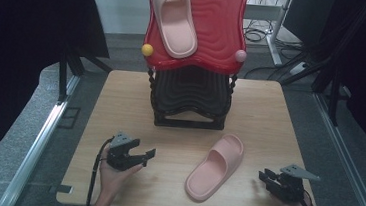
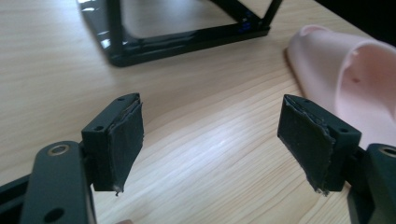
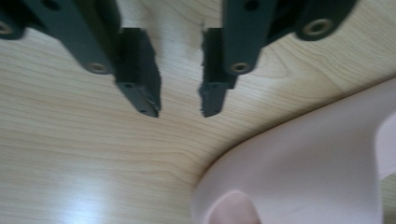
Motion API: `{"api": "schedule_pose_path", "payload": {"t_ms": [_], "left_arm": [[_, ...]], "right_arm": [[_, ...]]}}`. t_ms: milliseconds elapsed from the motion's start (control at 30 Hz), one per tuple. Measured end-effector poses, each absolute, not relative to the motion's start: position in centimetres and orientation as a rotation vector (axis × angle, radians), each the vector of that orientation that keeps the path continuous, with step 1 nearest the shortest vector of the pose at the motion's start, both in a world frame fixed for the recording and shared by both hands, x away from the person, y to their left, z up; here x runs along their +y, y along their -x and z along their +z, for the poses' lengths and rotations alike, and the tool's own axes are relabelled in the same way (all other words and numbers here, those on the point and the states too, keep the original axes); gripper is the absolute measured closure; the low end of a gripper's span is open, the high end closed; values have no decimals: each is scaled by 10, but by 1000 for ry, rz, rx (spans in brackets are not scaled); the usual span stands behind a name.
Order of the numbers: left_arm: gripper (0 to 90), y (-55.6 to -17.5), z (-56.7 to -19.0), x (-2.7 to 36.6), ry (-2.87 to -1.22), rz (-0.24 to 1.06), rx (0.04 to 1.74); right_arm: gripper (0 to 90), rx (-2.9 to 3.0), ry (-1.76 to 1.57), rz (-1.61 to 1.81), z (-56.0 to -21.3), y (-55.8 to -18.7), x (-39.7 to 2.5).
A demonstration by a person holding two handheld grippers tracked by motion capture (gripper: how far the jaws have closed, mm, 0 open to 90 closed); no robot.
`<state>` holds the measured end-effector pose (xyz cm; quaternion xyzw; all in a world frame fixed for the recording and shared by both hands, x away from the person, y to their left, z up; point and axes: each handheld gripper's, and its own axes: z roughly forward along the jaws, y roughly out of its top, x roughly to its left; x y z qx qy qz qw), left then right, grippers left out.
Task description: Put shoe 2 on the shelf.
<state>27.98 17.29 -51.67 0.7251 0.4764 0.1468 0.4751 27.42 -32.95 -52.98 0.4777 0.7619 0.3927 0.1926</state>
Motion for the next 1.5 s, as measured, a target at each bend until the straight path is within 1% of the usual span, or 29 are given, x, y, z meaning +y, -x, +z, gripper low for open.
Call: {"api": "schedule_pose_path", "payload": {"t_ms": [167, 433, 533, 867, 1167, 1333, 1500], "left_arm": [[235, -286, -510, 146, -1805, 346, 1112], [251, -293, -515, 112, -1802, 295, 1091], [267, -296, -518, 104, -1791, 278, 1093], [381, -302, -525, 72, -1841, 219, 1032], [422, -304, -522, 27, -1920, 180, 944], [483, -310, -525, 8, -1946, 195, 948], [570, -316, -529, 0, -1947, 204, 978]], "right_arm": [[577, 2111, -1381, 1115, -530, -276, -340], [519, 2087, -1422, 1100, -533, -278, -346], [513, 2089, -1419, 1093, -533, -278, -344], [503, 2090, -1412, 1074, -534, -279, -344], [490, 2058, -1440, 1059, -534, -278, -346], [491, 2052, -1448, 1060, -534, -278, -346], [491, 2056, -1449, 1056, -535, -279, -346]]}}
